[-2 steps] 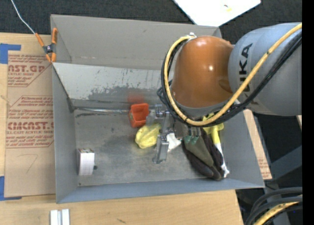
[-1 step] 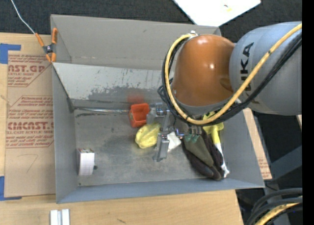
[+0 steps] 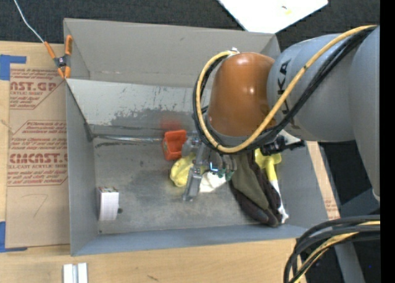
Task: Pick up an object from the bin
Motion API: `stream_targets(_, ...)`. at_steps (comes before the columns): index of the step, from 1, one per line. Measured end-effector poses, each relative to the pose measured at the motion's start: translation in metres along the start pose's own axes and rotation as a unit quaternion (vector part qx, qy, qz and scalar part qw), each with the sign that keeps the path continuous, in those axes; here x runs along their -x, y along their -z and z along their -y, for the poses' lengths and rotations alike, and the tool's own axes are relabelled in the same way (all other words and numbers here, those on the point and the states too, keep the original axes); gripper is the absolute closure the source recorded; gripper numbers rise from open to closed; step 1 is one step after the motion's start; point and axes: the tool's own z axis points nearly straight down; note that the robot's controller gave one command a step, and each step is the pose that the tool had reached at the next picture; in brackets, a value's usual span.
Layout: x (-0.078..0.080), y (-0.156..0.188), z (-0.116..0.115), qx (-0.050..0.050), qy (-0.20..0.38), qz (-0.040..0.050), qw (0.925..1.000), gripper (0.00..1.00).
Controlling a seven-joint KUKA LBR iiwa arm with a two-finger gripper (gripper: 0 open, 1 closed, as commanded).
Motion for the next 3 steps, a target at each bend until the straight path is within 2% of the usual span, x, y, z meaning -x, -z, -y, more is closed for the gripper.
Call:
stream_targets(1,0.0,-0.03,0.002,-0.001,-0.019,-0.0029,0.9998,0.0)
stream_targets(2,0.016,-0.088,0.02,0.002,-0.126,0.0035,0.992,0.0)
stream_targets(3,0.009,-0.077,0.033,0.001,-0.175,0.0018,0.9845,1.0)
